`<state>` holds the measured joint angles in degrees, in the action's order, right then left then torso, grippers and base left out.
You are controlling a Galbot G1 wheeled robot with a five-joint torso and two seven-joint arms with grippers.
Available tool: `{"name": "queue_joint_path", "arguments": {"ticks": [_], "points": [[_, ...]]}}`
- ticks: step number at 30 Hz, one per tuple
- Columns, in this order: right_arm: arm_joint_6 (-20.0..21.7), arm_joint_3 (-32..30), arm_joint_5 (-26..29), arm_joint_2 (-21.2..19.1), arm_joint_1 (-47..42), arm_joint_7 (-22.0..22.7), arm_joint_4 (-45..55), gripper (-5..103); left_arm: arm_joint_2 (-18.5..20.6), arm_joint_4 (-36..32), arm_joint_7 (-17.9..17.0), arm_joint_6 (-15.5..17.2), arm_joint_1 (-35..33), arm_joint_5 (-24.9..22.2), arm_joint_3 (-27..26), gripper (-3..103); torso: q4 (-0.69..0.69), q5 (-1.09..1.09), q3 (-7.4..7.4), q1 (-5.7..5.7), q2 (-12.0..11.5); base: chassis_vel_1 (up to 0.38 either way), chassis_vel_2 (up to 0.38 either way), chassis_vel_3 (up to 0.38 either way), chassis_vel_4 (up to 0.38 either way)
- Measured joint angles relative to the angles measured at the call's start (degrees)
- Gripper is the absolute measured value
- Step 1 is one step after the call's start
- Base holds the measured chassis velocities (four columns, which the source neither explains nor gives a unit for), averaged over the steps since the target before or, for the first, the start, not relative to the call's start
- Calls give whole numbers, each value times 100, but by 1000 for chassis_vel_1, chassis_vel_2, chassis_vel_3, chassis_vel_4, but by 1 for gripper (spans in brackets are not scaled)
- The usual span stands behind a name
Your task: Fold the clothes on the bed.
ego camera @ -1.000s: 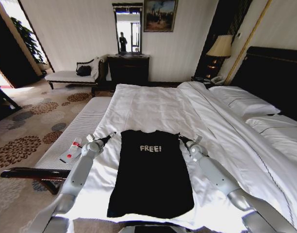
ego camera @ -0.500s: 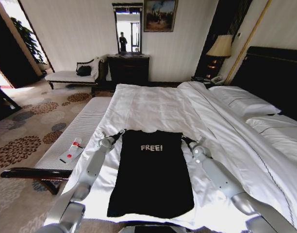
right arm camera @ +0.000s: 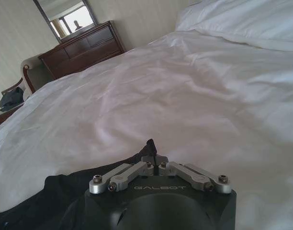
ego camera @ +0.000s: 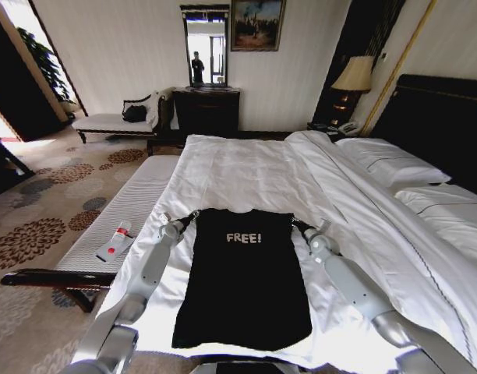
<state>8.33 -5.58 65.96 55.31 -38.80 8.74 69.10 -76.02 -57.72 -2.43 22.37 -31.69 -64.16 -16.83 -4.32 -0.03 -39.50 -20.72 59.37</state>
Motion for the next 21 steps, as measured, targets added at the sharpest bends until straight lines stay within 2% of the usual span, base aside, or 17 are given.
{"name": "queue_joint_path", "arguments": {"ticks": [1,2,4,5,7,10,11,21], "points": [[0,4,0,-10,0,0,2,0,-27,25,4,0,5,20,-1,41,0,0,0,0,0,0,0,0,0],[0,4,0,-10,0,0,2,0,-27,25,4,0,5,20,-1,41,0,0,0,0,0,0,0,0,0],[0,10,0,-20,1,-1,2,0,-84,65,17,0,15,65,-3,30,-1,0,0,0,0,0,0,0,0],[0,11,0,-21,2,-1,2,0,-92,71,20,0,16,73,-3,30,-2,0,0,0,0,0,0,0,0],[0,14,1,-20,10,-1,8,0,-114,103,36,-2,23,112,-3,19,-2,0,0,0,0,0,0,0,0],[-2,14,1,-10,12,-1,17,0,-113,118,46,-6,33,123,-3,14,-1,0,0,0,0,0,0,0,0],[-4,14,0,-5,11,-1,18,0,-104,122,55,-15,41,124,-3,4,-1,-1,0,0,0,0,0,0,0],[-85,76,28,-7,126,-8,-9,0,148,81,107,-83,187,103,13,0,0,-1,0,0,0,0,0,0,0]]}}
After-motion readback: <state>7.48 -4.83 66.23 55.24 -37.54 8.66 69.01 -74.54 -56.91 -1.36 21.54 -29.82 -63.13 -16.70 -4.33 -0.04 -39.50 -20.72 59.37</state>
